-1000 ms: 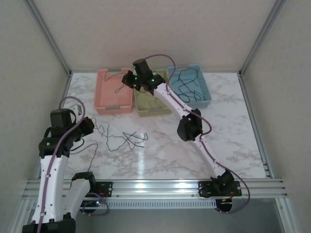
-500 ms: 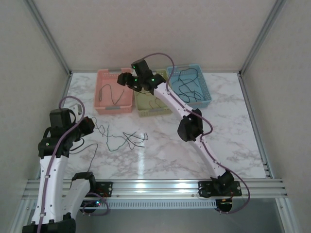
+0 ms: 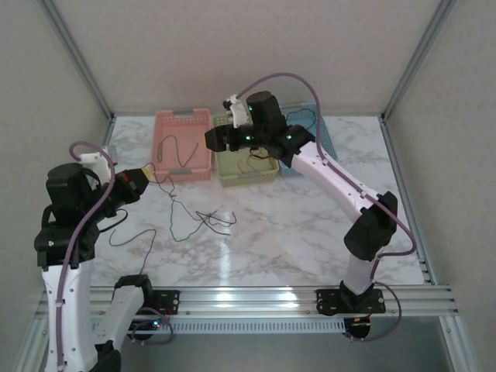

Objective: Untangle the cables

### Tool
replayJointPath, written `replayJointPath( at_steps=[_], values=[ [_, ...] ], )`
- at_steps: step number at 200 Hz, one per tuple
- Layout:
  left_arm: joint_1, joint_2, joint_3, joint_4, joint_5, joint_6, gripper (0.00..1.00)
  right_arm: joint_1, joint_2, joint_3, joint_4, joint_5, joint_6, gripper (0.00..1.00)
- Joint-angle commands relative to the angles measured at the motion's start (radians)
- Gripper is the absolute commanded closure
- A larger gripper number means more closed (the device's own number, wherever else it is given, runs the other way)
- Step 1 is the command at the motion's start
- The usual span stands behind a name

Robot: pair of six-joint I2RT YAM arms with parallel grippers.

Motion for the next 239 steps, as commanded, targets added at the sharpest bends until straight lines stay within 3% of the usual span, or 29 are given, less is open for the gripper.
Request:
replayJointPath(
  at_steps=[1,33,55,102,147,170,201,239],
  values=[
    [0.010,0.016,0.081,0.053,0.159,-0.086,1.00,0.058,-0.043,-0.101,0.181,-0.157,-0.094,0.36],
    [0.002,0.042,0.136,0.062,0.193,-0.100,1.00,0.156,-0.091,-0.166,0.197,-0.190,-0.272,0.24],
    [0.001,0.045,0.133,0.104,0.229,-0.130,1.00,0.187,-0.102,-0.218,0.293,-0.178,-0.292,0.19],
    [-0.007,0.049,0.134,0.127,0.264,-0.142,1.00,0.239,-0.031,-0.152,0.314,-0.243,-0.309,0.19],
    [-0.025,0.049,0.135,0.150,0.292,-0.163,1.00,0.248,0.031,-0.080,0.343,-0.262,-0.270,0.32],
    [-0.029,0.043,0.130,0.170,0.304,-0.183,1.00,0.258,0.072,-0.035,0.348,-0.282,-0.248,0.44],
    [-0.044,0.042,0.130,0.167,0.320,-0.188,1.00,0.269,0.080,-0.028,0.365,-0.236,-0.256,0.56],
    [-0.052,0.036,0.127,0.162,0.317,-0.181,1.00,0.268,0.082,-0.022,0.358,-0.193,-0.265,0.86]
  ],
)
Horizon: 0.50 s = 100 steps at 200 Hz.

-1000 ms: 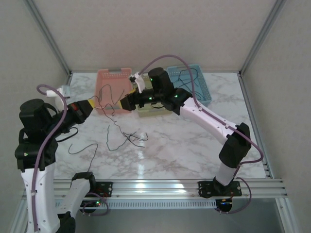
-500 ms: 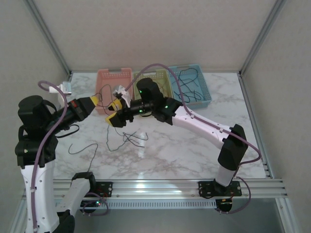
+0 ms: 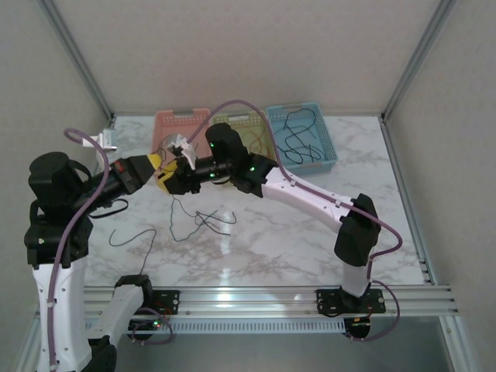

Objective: Untangle the cables

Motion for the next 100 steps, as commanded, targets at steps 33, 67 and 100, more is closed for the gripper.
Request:
replayJointPath(
  at_steps=[33,67,100],
  values=[
    [-0.009,-0.019,0.010,0.008,0.017,0.003,1.00,0.009,-0.014,0.009,0.017,0.091,-0.041,1.00],
    [-0.009,-0.015,0.016,-0.043,-0.039,0.036,0.98,0.005,-0.052,-0.022,-0.012,0.125,-0.071,1.00],
    [-0.009,-0.015,0.011,-0.142,-0.186,0.096,0.19,-0.038,-0.111,-0.066,-0.047,0.191,-0.071,1.00]
  ],
)
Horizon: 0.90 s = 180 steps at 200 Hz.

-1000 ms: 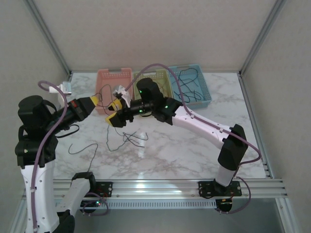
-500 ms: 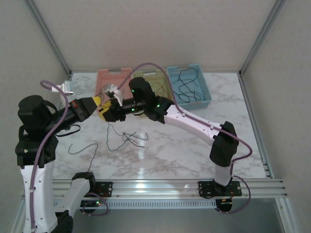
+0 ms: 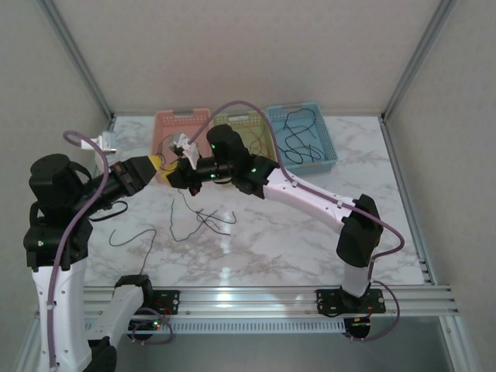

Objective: Untangle the cables

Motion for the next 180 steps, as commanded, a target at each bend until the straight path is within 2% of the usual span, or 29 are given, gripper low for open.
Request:
replayJointPath(
  at_steps=[1,8,25,52,79,99,116,134,155,180],
  values=[
    [-0.008,-0.005,0.010,-0.085,-0.113,0.057,0.18,-0.036,-0.085,-0.024,-0.035,0.069,-0.022,1.00],
    [-0.008,-0.007,0.003,-0.093,-0.131,0.067,0.10,-0.050,-0.099,-0.024,-0.054,0.083,-0.025,1.00],
    [-0.008,-0.014,-0.013,-0.118,-0.192,0.092,0.00,-0.100,-0.139,-0.017,-0.093,0.115,-0.035,1.00],
    [-0.008,-0.027,-0.032,-0.162,-0.295,0.138,0.00,-0.202,-0.189,0.049,-0.168,0.256,-0.036,1.00],
    [-0.008,-0.033,-0.072,-0.166,-0.300,0.155,0.00,-0.330,-0.193,0.182,-0.242,0.475,0.007,1.00],
    [-0.008,-0.036,-0.095,-0.167,-0.299,0.163,0.00,-0.383,-0.188,0.285,-0.268,0.721,0.008,1.00],
    [-0.007,-0.039,-0.108,-0.170,-0.301,0.172,0.00,-0.387,-0.150,0.403,-0.308,0.973,-0.041,1.00],
    [-0.008,-0.039,-0.119,-0.169,-0.299,0.174,0.00,-0.396,-0.096,0.465,-0.257,1.148,-0.127,1.00],
    [-0.007,-0.037,-0.125,-0.173,-0.295,0.180,0.00,-0.424,0.005,0.593,-0.237,1.281,-0.195,1.00],
    [-0.007,-0.036,-0.128,-0.186,-0.299,0.194,0.00,-0.464,0.119,0.793,-0.256,1.308,-0.212,1.00]
  ],
)
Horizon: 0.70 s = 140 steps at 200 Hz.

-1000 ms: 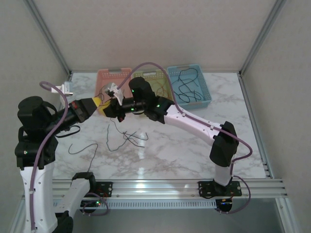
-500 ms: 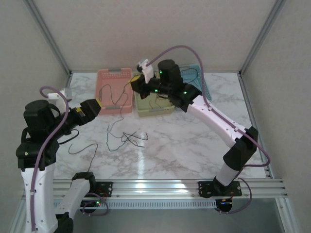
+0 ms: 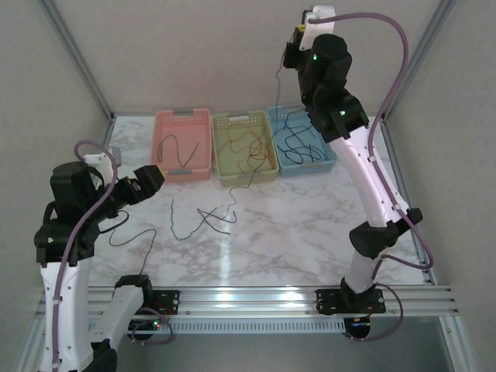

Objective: Untangle the cables

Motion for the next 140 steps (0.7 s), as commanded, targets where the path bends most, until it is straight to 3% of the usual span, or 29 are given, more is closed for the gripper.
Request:
replayJointPath(
  at_steps=[1,20,36,71,86,140],
  values=[
    [-0.007,-0.012,-0.015,-0.029,-0.013,0.027,0.00,-0.034,0.126,0.149,-0.019,0.164,-0.074,1.00],
    [-0.008,-0.013,-0.022,-0.031,-0.010,0.027,0.00,-0.043,0.257,0.345,-0.016,0.205,-0.166,1.00],
    [-0.007,-0.015,-0.032,-0.026,-0.007,0.025,0.00,-0.075,0.242,0.256,0.047,0.166,-0.112,1.00],
    [-0.007,-0.012,-0.048,-0.021,0.001,0.024,0.00,-0.107,0.311,0.307,0.014,0.043,-0.039,1.00],
    [-0.008,-0.012,-0.052,-0.020,0.004,0.025,0.00,-0.107,0.320,0.310,0.072,-0.018,-0.032,1.00],
    [-0.007,-0.015,-0.111,-0.002,0.001,0.024,0.00,-0.111,0.357,0.324,0.394,-0.049,-0.095,1.00]
  ],
)
